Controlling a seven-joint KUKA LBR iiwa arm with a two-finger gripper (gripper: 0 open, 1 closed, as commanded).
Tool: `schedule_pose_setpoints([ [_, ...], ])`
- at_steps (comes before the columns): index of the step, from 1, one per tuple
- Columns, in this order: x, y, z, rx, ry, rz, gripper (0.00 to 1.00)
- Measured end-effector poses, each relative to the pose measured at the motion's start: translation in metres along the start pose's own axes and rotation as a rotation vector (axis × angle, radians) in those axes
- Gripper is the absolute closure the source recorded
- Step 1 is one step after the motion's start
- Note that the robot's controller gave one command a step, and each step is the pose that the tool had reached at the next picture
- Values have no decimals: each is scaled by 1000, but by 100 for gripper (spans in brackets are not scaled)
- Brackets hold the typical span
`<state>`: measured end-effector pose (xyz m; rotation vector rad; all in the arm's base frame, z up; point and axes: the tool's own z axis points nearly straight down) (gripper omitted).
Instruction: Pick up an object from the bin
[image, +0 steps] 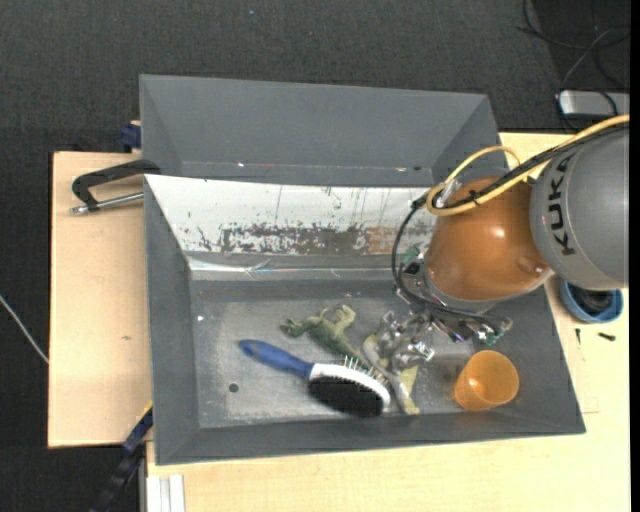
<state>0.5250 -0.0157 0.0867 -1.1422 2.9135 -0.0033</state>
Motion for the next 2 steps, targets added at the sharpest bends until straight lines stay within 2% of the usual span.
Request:
schedule_pose_setpoints([
  [1,3,1,4,-4,7,1,0],
  [2,1,1,2,-1,-1,0,100],
])
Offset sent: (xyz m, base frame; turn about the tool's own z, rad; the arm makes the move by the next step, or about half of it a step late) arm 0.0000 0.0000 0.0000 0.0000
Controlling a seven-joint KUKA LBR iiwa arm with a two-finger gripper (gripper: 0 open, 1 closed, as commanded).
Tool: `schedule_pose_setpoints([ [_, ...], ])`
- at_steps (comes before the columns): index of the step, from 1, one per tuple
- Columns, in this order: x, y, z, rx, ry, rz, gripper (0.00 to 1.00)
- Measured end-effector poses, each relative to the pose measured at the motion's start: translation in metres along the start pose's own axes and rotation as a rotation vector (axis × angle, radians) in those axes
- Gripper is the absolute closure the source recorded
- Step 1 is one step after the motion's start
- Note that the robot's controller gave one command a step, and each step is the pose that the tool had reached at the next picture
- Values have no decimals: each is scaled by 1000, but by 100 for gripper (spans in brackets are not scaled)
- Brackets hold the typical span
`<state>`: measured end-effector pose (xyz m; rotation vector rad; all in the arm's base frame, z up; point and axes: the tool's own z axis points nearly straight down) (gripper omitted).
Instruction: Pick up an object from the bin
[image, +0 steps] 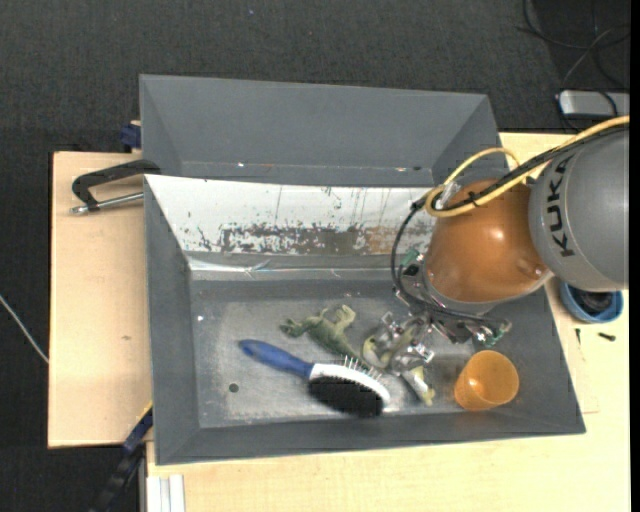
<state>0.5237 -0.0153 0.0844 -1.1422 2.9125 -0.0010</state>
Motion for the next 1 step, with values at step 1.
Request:
schedule_pose_setpoints([
  [1,-17,11,-148,4,-1,-110,100],
])
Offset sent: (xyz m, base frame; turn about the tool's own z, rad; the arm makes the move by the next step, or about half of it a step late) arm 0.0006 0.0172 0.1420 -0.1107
